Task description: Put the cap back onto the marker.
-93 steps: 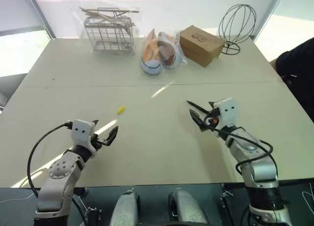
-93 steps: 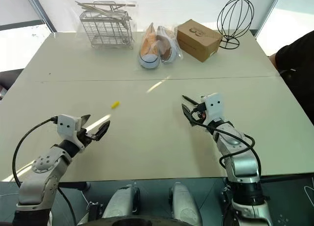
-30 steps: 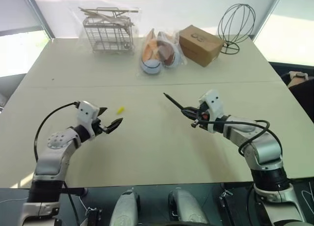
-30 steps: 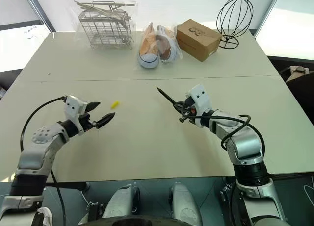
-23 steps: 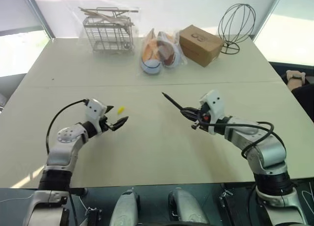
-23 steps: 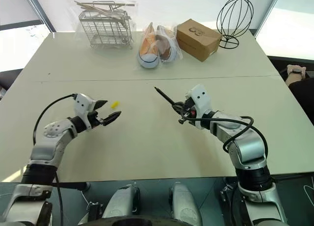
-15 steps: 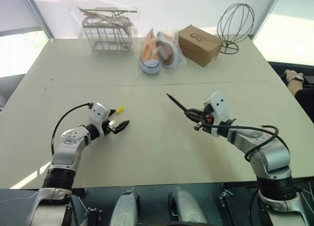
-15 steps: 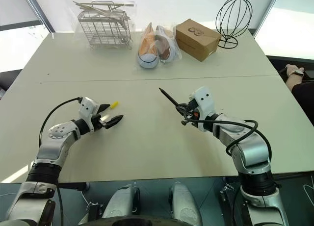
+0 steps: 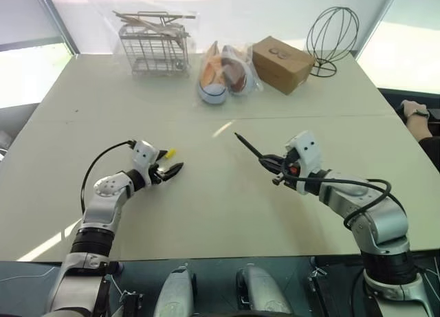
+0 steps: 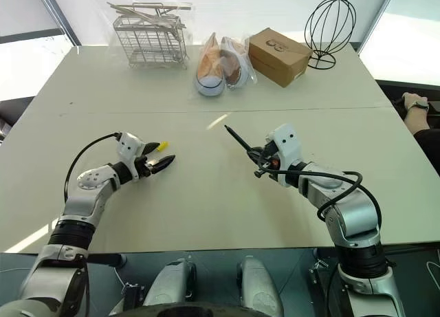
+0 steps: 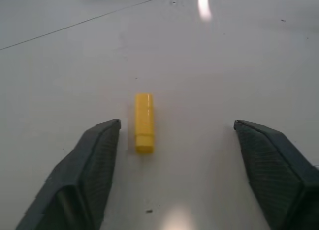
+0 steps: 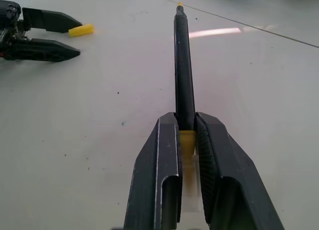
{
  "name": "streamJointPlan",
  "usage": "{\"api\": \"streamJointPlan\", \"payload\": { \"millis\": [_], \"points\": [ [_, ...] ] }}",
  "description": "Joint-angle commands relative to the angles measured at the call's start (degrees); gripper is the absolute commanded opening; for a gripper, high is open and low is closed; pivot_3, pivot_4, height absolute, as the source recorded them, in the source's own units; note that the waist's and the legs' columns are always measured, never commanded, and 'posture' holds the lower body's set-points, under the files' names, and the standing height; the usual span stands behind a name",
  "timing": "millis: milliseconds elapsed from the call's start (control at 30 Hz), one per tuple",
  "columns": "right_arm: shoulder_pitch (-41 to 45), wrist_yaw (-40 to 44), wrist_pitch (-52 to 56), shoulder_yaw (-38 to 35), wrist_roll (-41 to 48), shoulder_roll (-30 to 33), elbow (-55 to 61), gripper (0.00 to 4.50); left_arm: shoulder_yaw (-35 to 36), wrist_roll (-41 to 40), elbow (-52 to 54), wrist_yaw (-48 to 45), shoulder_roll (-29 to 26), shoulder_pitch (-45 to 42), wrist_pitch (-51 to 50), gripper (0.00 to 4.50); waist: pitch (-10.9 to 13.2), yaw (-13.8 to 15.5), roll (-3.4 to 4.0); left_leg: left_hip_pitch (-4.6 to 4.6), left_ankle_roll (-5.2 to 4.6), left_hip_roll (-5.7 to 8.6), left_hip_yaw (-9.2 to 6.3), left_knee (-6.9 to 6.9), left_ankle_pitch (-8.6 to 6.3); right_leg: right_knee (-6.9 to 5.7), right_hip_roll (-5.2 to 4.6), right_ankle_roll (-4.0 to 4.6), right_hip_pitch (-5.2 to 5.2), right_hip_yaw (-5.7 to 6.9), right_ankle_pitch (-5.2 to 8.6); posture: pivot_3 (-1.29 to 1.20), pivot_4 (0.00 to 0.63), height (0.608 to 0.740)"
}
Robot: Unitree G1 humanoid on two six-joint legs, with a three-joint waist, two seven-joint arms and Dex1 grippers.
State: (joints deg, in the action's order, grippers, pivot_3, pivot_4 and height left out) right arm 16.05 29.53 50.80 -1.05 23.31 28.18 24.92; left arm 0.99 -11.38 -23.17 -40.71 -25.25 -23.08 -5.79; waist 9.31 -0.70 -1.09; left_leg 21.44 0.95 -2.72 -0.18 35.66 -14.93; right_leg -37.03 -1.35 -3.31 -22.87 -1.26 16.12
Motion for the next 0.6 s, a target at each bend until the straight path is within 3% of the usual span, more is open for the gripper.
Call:
{"api": "streamJointPlan", "payload": {
  "millis": [33, 133, 300, 600],
  "points": [
    [0.05, -0.29, -0.35, -1.10, 0.93, 0.43, 3.12, 0.04, 0.26, 0.90, -1.41, 0.58, -0.10, -0.52, -0.23, 1.54, 0.00, -0.05, 0.00, 0.00, 0.00, 0.00, 0.00, 0.00, 0.00, 0.00, 0.00, -0.01, 0.00, 0.00, 0.00, 0.00, 0.150, 0.740],
    [-0.04, -0.42, -0.28, -1.10, 1.09, 0.44, 3.24, 0.04, 0.23, 0.93, -1.58, 0.38, -0.18, -0.63, 0.01, 0.05, 0.00, -0.10, 0.00, -0.01, 0.00, -0.01, 0.00, -0.03, 0.00, 0.00, 0.02, -0.01, -0.01, 0.00, 0.00, 0.00, 0.150, 0.740],
    [0.11, 0.29, -0.34, -0.73, 1.38, 1.08, 3.71, 0.04, 0.46, 0.50, 0.95, -1.19, -1.10, 0.27, 1.04, 0.05, 0.00, -0.12, 0.00, 0.00, 0.00, -0.02, 0.00, -0.03, 0.00, 0.00, 0.03, -0.02, -0.02, 0.00, 0.00, 0.00, 0.150, 0.740],
    [2.20, 9.61, -4.60, 5.43, 0.48, 8.77, 8.44, 0.04, -1.43, -0.17, 15.89, -10.06, -6.80, 3.32, 1.82, 0.05, 0.03, -0.12, -0.01, 0.11, 0.00, -0.03, 0.02, -0.16, 0.00, 0.02, -0.01, -0.01, -0.19, -0.02, 0.00, 0.00, 0.150, 0.740]
  ]
}}
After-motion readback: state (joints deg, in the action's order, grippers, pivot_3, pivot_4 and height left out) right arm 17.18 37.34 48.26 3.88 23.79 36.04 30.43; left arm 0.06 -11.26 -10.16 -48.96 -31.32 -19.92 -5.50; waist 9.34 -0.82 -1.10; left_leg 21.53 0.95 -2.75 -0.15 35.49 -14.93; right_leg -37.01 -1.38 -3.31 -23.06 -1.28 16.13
